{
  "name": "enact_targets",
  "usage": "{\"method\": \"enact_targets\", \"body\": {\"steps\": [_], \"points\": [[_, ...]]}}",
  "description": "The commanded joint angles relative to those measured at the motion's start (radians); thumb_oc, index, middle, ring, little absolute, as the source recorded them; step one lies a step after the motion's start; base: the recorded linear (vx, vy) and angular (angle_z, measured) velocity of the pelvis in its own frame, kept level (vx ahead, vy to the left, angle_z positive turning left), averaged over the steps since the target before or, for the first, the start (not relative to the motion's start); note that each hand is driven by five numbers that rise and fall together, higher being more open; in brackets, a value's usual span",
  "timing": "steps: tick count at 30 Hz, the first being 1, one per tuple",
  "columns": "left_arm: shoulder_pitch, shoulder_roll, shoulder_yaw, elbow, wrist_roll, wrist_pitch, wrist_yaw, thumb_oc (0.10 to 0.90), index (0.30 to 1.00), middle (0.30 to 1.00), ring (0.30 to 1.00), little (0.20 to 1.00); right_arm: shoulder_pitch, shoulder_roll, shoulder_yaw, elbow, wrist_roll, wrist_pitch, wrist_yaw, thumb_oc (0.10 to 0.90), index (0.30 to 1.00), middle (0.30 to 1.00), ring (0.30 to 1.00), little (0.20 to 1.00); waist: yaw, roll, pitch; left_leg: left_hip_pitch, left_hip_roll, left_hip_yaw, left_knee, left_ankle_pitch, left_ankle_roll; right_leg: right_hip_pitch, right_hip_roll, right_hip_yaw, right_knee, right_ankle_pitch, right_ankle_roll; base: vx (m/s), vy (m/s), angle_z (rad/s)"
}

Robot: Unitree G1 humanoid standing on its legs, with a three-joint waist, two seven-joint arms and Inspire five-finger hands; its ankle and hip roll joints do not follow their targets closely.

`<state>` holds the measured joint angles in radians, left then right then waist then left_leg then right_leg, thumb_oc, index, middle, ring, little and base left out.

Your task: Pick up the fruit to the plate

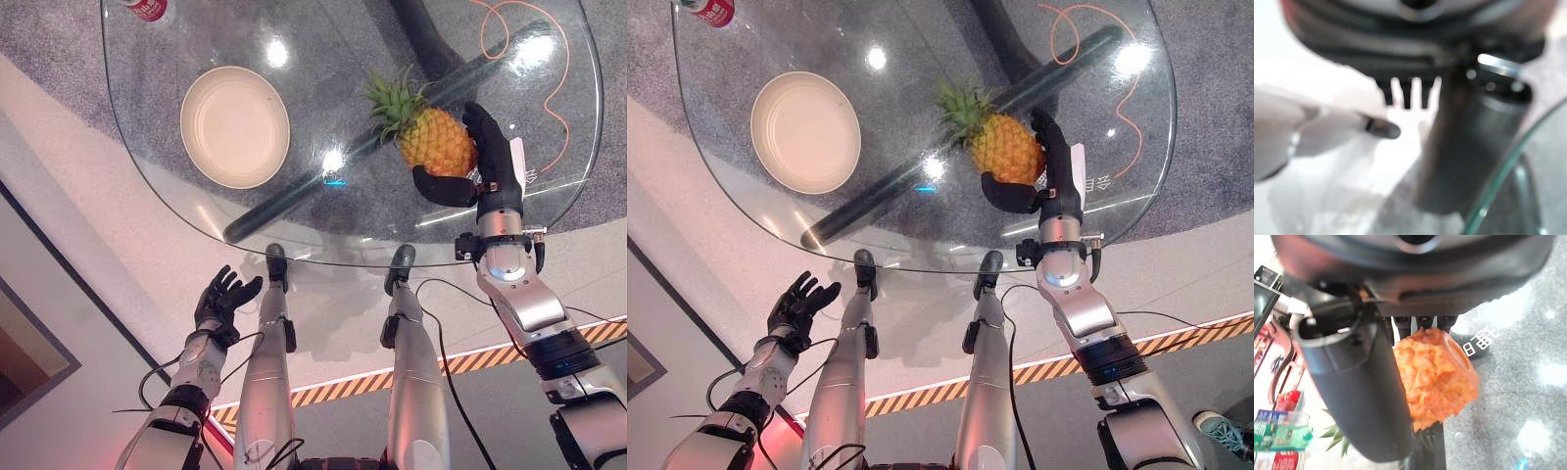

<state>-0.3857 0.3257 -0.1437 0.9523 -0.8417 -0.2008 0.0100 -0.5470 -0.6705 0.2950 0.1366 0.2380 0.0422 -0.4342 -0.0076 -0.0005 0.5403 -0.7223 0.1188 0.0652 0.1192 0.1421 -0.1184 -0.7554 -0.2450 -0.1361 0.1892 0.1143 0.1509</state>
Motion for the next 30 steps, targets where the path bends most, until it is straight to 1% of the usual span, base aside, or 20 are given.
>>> {"method": "enact_targets", "body": {"steps": [1, 2, 8, 12, 20, 21, 22, 23, 26, 30], "points": [[0.086, 0.060, 0.021, 0.003, 0.015, -0.002, 0.004, 0.800, 0.900, 0.900, 0.900, 0.900, 0.017, -0.054, 0.015, -0.053, -0.065, 0.025, -0.010, 0.800, 0.900, 0.900, 0.900, 0.900, -0.002, -0.021, -0.020, -0.046, -0.035, -0.009, 0.089, -0.057, 0.012, -0.028, 0.034, -0.039, 0.025, -0.005, -0.003, 0.00, 0.000, 0.00], [0.087, 0.060, 0.023, 0.002, 0.016, -0.001, 0.002, 0.800, 0.900, 0.900, 0.900, 0.900, 0.013, -0.058, 0.016, -0.055, -0.092, 0.038, -0.013, 0.800, 0.900, 0.900, 0.900, 0.900, -0.002, -0.020, -0.020, -0.043, -0.034, -0.008, 0.088, -0.057, 0.013, -0.025, 0.034, -0.039, 0.025, -0.006, -0.003, 0.00, 0.000, 0.00], [0.084, 0.065, 0.023, -0.003, 0.018, 0.008, -0.001, 0.800, 0.900, 0.900, 0.900, 0.900, -0.012, -0.083, 0.027, -0.054, -0.155, 0.094, -0.011, 0.800, 0.900, 0.900, 0.900, 0.900, 0.001, -0.020, -0.020, -0.041, -0.033, -0.009, 0.089, -0.059, 0.014, -0.022, 0.032, -0.040, 0.024, -0.006, -0.002, 0.00, 0.000, 0.00], [0.079, 0.067, 0.023, -0.001, 0.018, 0.009, 0.001, 0.800, 0.900, 0.900, 0.900, 0.900, -0.026, -0.093, 0.036, -0.052, -0.182, 0.112, -0.008, 0.800, 0.900, 0.900, 0.900, 0.900, 0.001, -0.022, -0.020, -0.040, -0.031, -0.009, 0.090, -0.061, 0.013, -0.023, 0.032, -0.038, 0.026, -0.006, -0.001, 0.00, 0.000, 0.00], [0.069, 0.076, 0.025, -0.006, 0.021, 0.020, 0.007, 0.800, 0.900, 0.900, 0.900, 0.900, -0.057, -0.115, 0.056, -0.050, -0.275, 0.191, -0.020, 0.800, 0.900, 0.900, 0.900, 0.900, 0.006, -0.028, -0.020, -0.034, -0.027, -0.010, 0.086, -0.062, 0.014, -0.016, 0.032, -0.043, 0.023, -0.007, 0.001, 0.00, 0.000, 0.00], [0.065, 0.078, 0.025, -0.006, 0.019, 0.023, 0.008, 0.800, 0.900, 0.900, 0.900, 0.900, -0.062, -0.117, 0.061, -0.046, -0.293, 0.203, -0.021, 0.523, 0.662, 0.662, 0.662, 0.623, 0.006, -0.027, -0.020, -0.034, -0.028, -0.011, 0.085, -0.062, 0.015, -0.016, 0.033, -0.043, 0.023, -0.007, 0.001, 0.00, 0.000, 0.00], [0.064, 0.079, 0.027, -0.005, 0.019, 0.024, 0.008, 0.800, 0.900, 0.900, 0.900, 0.900, -0.068, -0.119, 0.064, -0.044, -0.309, 0.213, -0.019, 0.163, 0.354, 0.354, 0.354, 0.263, 0.006, -0.027, -0.020, -0.034, -0.028, -0.011, 0.085, -0.062, 0.015, -0.015, 0.033, -0.043, 0.022, -0.007, 0.001, 0.00, 0.000, 0.00], [0.062, 0.079, 0.028, -0.004, 0.019, 0.023, 0.007, 0.800, 0.900, 0.900, 0.900, 0.900, -0.073, -0.121, 0.068, -0.044, -0.328, 0.226, -0.017, 0.100, 0.300, 0.300, 0.300, 0.200, 0.006, -0.027, -0.020, -0.033, -0.029, -0.011, 0.087, -0.063, 0.015, -0.016, 0.033, -0.043, 0.023, -0.006, 0.001, 0.00, 0.000, 0.00], [0.060, 0.080, 0.029, -0.006, 0.010, 0.024, 0.006, 0.800, 0.900, 0.900, 0.900, 0.900, -0.089, -0.131, 0.083, -0.028, -0.356, 0.258, -0.021, 0.100, 0.300, 0.300, 0.300, 0.200, 0.009, -0.025, -0.020, -0.033, -0.030, -0.013, 0.089, -0.065, 0.017, -0.014, 0.033, -0.043, 0.025, -0.009, 0.000, 0.00, 0.000, 0.00], [0.059, 0.083, 0.029, -0.007, -0.002, 0.020, 0.003, 0.800, 0.900, 0.900, 0.900, 0.900, -0.102, -0.142, 0.093, -0.011, -0.360, 0.270, -0.025, 0.100, 0.300, 0.300, 0.300, 0.200, 0.011, -0.025, -0.020, -0.029, -0.030, -0.015, 0.084, -0.065, 0.017, -0.010, 0.034, -0.043, 0.022, -0.010, 0.000, 0.00, 0.000, 0.00]]}}
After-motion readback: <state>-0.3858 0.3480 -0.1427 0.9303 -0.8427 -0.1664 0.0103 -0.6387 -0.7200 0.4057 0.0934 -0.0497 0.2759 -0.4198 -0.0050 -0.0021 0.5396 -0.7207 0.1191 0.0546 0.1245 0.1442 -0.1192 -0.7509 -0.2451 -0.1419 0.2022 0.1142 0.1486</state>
